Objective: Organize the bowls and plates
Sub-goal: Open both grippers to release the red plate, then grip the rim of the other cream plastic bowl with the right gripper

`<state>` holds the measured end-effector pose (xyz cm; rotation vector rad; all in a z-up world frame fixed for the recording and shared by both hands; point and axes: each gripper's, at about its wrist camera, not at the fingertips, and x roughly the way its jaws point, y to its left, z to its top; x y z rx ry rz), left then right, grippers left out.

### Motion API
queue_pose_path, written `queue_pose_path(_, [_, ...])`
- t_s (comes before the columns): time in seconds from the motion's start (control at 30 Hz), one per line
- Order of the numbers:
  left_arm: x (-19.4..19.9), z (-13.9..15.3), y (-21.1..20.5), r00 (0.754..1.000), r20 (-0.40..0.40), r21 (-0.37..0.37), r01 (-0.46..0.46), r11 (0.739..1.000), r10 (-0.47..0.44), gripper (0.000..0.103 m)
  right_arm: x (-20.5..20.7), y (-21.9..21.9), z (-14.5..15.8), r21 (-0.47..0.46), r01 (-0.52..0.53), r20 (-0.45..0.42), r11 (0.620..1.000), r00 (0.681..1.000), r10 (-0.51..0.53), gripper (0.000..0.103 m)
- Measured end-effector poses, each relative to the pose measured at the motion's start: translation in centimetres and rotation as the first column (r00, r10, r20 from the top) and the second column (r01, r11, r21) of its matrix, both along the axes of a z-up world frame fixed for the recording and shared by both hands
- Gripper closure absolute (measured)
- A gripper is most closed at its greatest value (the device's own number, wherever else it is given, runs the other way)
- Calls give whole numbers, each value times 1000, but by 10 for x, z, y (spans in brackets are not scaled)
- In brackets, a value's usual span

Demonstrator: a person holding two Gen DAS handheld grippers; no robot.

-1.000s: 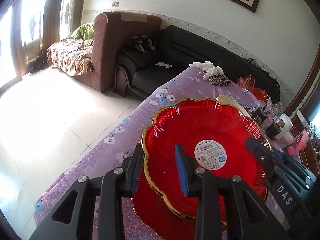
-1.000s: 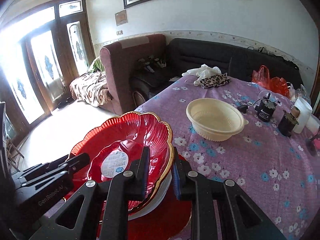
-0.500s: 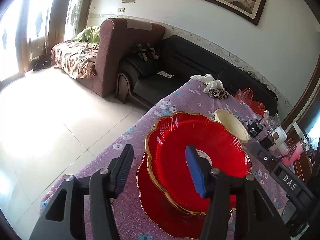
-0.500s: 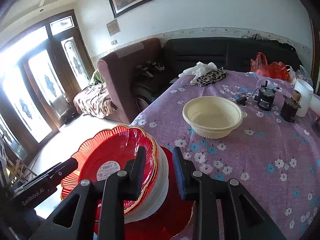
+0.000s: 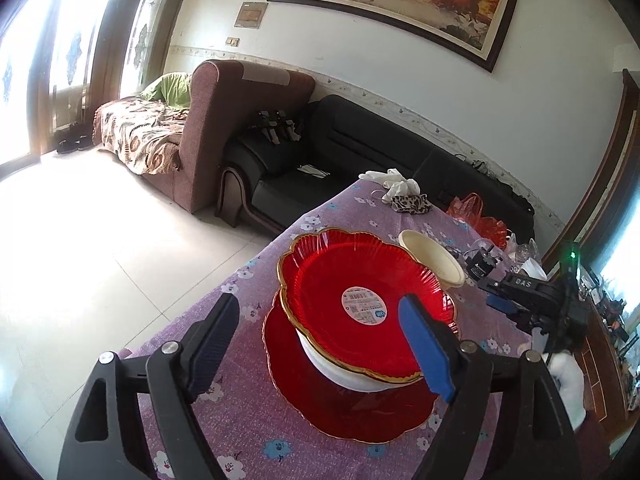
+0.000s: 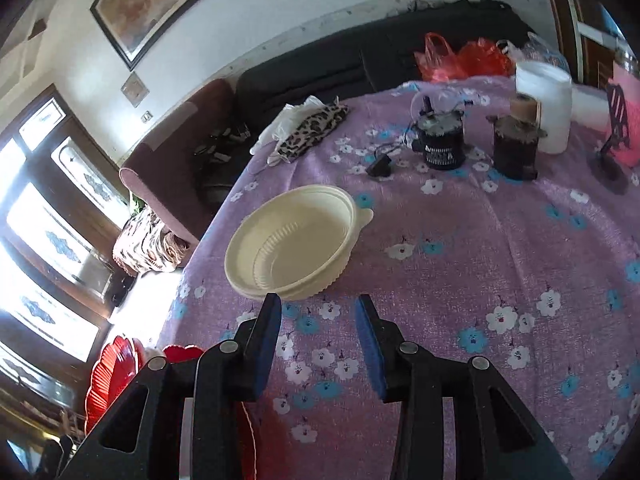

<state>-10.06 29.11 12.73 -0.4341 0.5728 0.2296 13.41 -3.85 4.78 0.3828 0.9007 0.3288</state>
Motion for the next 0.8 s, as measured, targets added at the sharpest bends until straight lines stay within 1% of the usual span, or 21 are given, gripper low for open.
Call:
queue_pose_path(0.13, [-1, 1, -3, 1000, 1, 28, 3, 1000, -3, 21, 37, -3, -19, 91, 33, -71, 995, 997, -26, 61])
queue_pose_path(0.17, [1, 0, -4, 1000, 0, 32, 5, 999, -5, 21, 46, -2, -23, 109, 46, -82, 993, 996, -37, 59])
queue_pose_path(0.23, [5, -1, -5, 1000, -6, 34, 10, 999, -9, 21, 59, 1, -31, 119, 65, -105, 991, 993, -53, 56])
queue_pose_path(0.33, [10, -5, -7, 1000, -21, 34, 14, 999, -14, 21, 80, 5, -45, 142, 91, -150, 986, 986, -70, 56])
queue_pose_path(0.4, [15, -7, -8, 999, -36, 31, 21, 999, -20, 21, 90, 11, -53, 150, 86, -179, 985, 982, -59, 56])
queue_pose_path(0.43, [17, -8, -9, 999, -41, 29, 25, 999, -24, 21, 92, 13, -56, 146, 83, -192, 986, 980, -54, 64])
queue_pose_path(0.47, [18, -8, -11, 999, -44, 27, 29, 999, -28, 21, 93, 14, -58, 146, 82, -197, 986, 979, -52, 81])
queue_pose_path(0.53, [20, -9, -14, 999, -46, 30, 30, 999, -28, 21, 90, 13, -61, 144, 68, -206, 987, 978, -37, 86])
queue_pose_path(0.63, [22, -10, -20, 998, -51, 24, 50, 998, -49, 21, 78, 0, -57, 107, 72, -209, 992, 977, -48, 92])
queue_pose_path(0.73, [22, -7, -31, 995, -46, 27, 85, 996, -84, 21, 63, -24, -54, 107, 79, -224, 991, 973, -53, 92])
queue_pose_path(0.8, [20, -5, -41, 993, -41, 35, 113, 993, -111, 21, 47, -41, -49, 95, 60, -220, 994, 975, -38, 92])
